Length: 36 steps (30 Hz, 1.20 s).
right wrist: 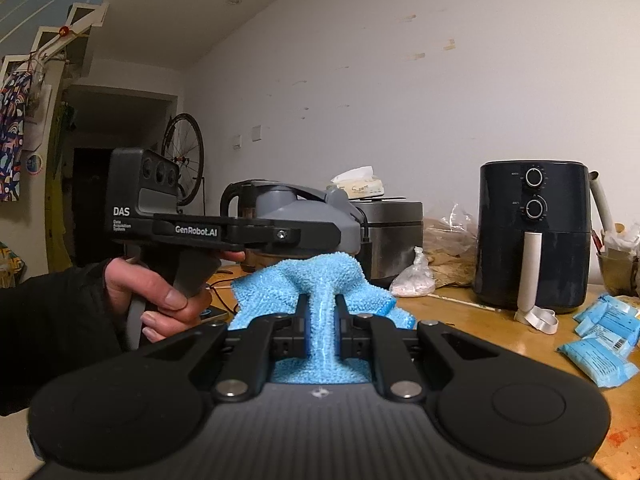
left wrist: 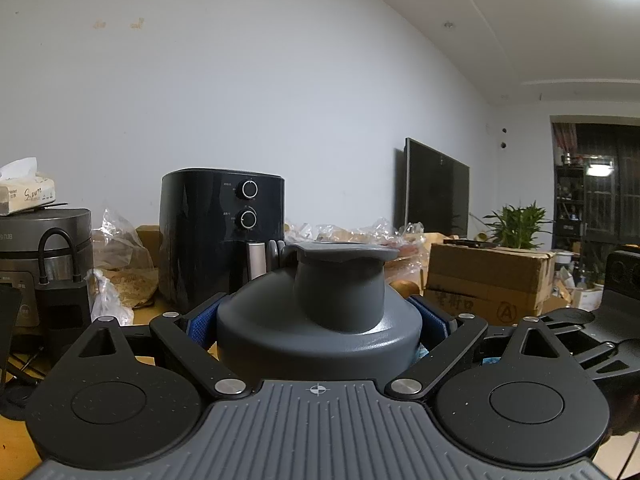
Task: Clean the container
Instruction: 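Bring the cloth up to the bottle base while the left tool brings the bottle over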
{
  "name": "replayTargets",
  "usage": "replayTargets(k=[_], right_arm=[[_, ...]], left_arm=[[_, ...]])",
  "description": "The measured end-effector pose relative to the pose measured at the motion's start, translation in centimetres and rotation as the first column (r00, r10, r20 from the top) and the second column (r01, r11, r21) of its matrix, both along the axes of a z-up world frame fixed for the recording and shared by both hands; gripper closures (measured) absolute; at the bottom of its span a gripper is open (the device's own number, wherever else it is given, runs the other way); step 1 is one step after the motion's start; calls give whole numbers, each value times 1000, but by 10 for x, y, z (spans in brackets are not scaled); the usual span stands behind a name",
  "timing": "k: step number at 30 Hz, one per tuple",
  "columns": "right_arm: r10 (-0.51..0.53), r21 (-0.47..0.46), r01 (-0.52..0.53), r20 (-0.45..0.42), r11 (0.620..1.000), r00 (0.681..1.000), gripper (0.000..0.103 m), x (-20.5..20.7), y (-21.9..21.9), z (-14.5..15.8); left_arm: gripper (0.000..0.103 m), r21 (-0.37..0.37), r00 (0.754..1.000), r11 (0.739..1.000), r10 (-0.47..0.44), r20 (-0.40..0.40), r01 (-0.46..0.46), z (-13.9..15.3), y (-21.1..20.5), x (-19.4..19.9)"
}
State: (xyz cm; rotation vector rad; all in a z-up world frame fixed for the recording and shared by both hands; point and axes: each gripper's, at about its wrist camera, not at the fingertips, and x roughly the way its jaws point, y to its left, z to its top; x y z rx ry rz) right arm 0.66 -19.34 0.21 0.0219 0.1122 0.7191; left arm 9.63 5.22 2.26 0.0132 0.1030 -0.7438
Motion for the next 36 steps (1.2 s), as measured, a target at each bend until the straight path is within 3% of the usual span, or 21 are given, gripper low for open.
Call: replayTargets(k=[16,36], right_arm=[[12,1,-11,-48,1000,999,100,23,15,0],[-4,-94,-3,-72,996,997,100,26,26,4]], left_arm=[[8,4,1000,1000,8,-5,-8,1,-1,-1],[8,21,1000,999,26,3,-26,1,-5,-3]])
